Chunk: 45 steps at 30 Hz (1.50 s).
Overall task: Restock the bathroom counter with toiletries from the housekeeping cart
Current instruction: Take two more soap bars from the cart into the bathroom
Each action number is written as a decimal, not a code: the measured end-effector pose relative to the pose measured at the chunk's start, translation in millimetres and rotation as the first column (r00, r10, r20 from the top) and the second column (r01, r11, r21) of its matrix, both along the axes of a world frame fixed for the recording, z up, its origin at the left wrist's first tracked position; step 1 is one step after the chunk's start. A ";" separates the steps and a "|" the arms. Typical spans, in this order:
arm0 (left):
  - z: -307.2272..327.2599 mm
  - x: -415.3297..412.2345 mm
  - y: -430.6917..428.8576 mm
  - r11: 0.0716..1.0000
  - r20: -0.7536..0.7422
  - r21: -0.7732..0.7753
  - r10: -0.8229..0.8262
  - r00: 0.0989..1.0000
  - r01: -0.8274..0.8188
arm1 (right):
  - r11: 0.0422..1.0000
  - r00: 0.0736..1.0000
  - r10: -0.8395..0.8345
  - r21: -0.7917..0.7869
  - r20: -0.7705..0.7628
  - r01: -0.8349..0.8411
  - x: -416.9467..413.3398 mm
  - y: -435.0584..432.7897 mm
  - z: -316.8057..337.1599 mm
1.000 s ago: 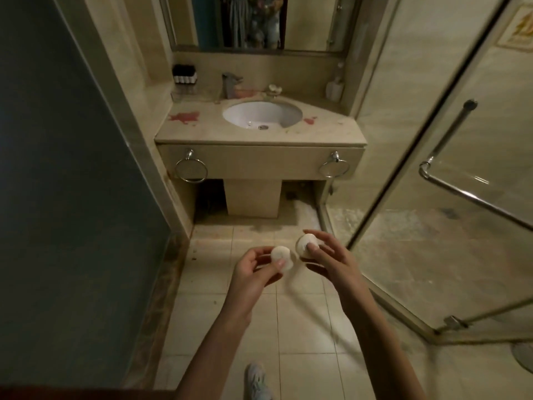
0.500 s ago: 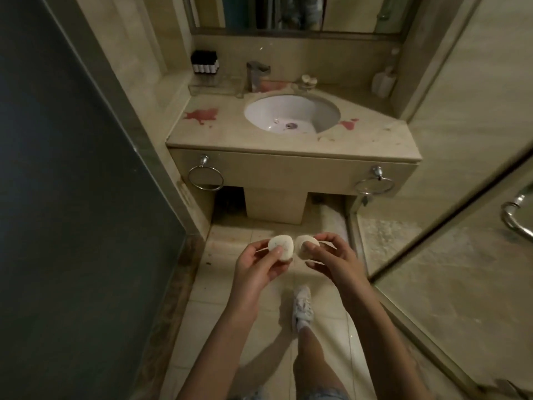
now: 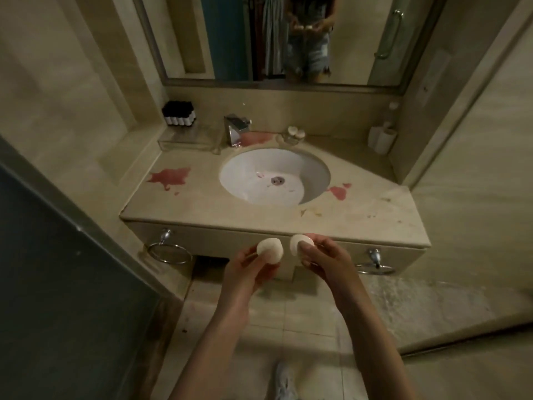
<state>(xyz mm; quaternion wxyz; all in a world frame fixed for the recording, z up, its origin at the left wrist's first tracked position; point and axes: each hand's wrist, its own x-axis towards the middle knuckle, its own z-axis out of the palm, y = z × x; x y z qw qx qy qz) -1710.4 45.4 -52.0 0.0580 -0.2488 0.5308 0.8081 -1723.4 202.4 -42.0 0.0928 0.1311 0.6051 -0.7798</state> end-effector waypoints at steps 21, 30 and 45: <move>-17.6 -284.8 -5.1 0.997 0.032 0.069 -0.023 0.999 0.021 | 0.990 0.993 -0.107 0.099 0.053 0.102 -269.1 -3.0 -19.8; -28.3 -438.7 -26.0 0.991 0.006 0.029 -0.132 0.991 0.132 | 0.971 0.977 -0.209 0.131 0.050 0.201 -410.1 -25.2 -6.3; -79.0 -558.5 -12.1 0.976 0.130 -0.137 -0.154 0.979 0.172 | 0.947 0.946 -0.296 0.169 0.132 0.272 -529.7 -13.6 -67.5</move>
